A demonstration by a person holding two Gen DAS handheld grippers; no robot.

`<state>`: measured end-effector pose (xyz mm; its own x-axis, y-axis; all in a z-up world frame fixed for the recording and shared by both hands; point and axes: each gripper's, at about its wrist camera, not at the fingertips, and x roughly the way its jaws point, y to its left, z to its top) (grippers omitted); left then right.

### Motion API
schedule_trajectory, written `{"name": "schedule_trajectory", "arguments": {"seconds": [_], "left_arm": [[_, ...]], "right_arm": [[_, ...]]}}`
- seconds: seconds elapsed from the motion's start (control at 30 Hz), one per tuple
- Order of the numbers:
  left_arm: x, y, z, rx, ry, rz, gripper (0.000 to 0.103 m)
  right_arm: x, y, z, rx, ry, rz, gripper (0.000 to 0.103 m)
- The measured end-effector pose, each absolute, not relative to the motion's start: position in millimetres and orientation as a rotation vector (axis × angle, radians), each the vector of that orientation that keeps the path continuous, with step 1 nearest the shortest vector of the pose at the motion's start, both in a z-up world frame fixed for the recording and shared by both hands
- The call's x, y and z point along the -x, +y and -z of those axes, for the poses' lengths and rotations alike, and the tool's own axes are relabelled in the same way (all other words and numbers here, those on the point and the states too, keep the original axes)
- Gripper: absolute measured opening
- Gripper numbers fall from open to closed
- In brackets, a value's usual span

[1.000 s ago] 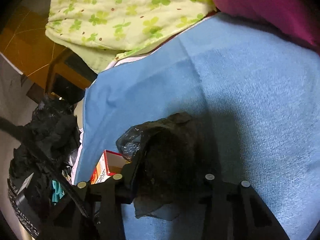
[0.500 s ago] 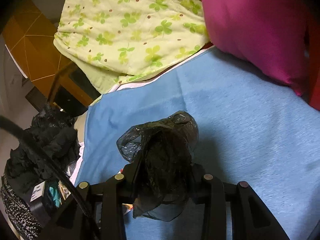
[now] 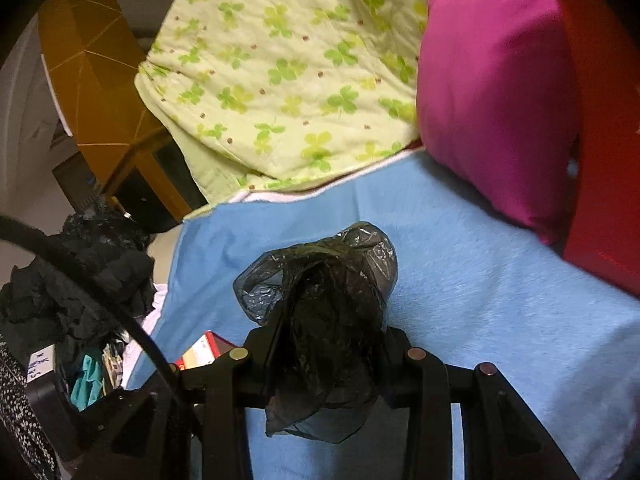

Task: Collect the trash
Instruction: 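Lift the black bag with the right tool while the left lifts the medicine box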

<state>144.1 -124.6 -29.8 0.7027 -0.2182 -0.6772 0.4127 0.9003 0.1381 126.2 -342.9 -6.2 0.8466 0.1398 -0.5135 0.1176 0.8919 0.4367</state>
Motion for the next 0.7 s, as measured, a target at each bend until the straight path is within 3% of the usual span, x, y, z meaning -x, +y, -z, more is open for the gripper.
{"name": "schedule_trajectory", "arguments": {"seconds": [0.4,0.7], "left_arm": [[-22,-106,-54,-0.262,0.520,0.202,0.059],[54,-103,-114,-0.254,0.399,0.184,0.059]], "right_arm": [[30,-336,-10,-0.405,0.498,-0.017,0.040],[106,-319,-72,-0.367,0.381,-0.073,0.040]]}}
